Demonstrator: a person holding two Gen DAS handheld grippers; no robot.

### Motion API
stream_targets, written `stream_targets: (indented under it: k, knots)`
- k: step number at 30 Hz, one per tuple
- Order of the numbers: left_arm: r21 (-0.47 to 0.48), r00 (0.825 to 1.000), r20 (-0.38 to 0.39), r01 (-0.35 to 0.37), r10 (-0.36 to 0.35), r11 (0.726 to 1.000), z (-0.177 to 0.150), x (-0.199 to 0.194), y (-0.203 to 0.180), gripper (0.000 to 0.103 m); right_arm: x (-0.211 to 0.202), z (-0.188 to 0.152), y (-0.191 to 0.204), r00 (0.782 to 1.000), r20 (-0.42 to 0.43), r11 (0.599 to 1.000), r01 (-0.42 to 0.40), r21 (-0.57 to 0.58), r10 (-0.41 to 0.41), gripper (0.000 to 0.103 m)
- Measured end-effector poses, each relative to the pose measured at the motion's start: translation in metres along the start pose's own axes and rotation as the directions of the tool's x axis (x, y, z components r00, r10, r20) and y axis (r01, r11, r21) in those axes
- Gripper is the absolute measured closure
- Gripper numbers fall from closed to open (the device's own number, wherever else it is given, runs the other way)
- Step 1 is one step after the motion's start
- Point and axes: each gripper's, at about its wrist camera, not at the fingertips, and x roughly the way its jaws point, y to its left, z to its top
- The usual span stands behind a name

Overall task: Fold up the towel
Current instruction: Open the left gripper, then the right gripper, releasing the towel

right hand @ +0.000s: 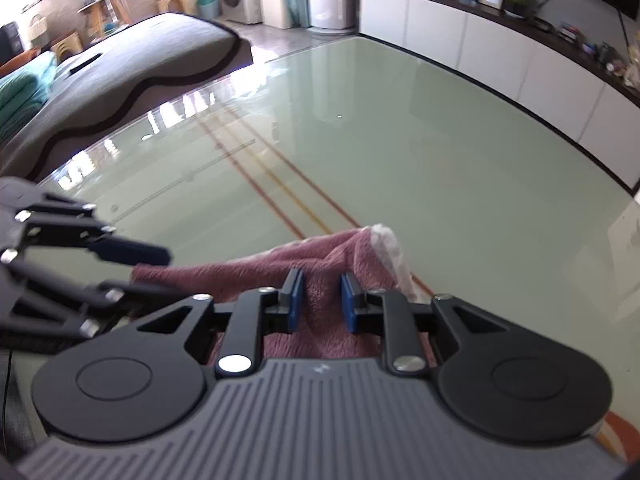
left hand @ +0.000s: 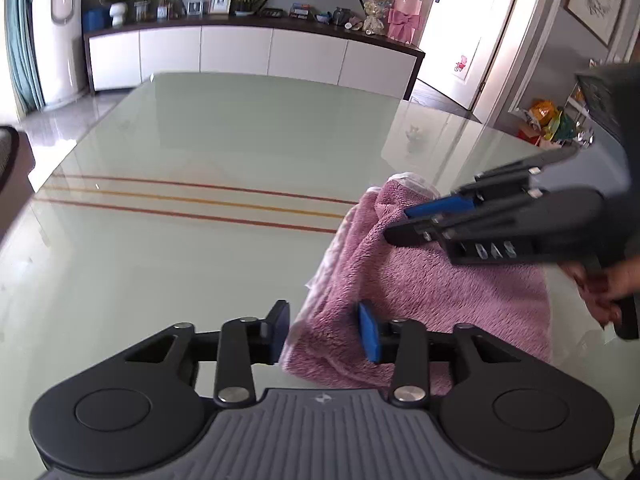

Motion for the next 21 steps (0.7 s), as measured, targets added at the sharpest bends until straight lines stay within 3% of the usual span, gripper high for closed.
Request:
stream_targets:
  k: [2, 7, 11, 16, 21]
  knots:
    - [-0.001, 1.000, 0.002, 0.000, 0.000, 1.000, -0.002, -0.001, 0.002, 0.057, 0.002, -0.001, -0.007, 1.000, 0.009, 0.998, -0.006, 0.063, 0.006, 0.077]
    - [-0.003, 1.000, 0.013, -0.015, 0.015, 1.000, 0.000, -0.004, 0.006, 0.057, 0.001, -0.003, 0.000, 0.999, 0.018, 0.998, 0.039, 0.052, -0.040, 0.074]
    - [-0.010, 0.999, 0.018, -0.026, 0.026, 1.000, 0.000, -0.010, 0.007, 0.055, -0.005, -0.002, -0.002, 0.999, 0.014, 0.994, 0.030, 0.102, -0.031, 0.073]
    - [-0.007, 0.996, 0.071, -0.047, 0.047, 0.999, 0.004, -0.029, 0.007, 0.057, -0.041, -0.001, 0.005, 0.996, 0.078, 0.998, 0.032, 0.060, -0.037, 0.056]
    - [0.021, 0.991, 0.130, -0.032, 0.028, 0.999, 0.007, -0.056, 0.001, 0.057, -0.078, -0.014, 0.007, 0.995, 0.098, 0.999, 0.032, 0.038, -0.036, 0.055]
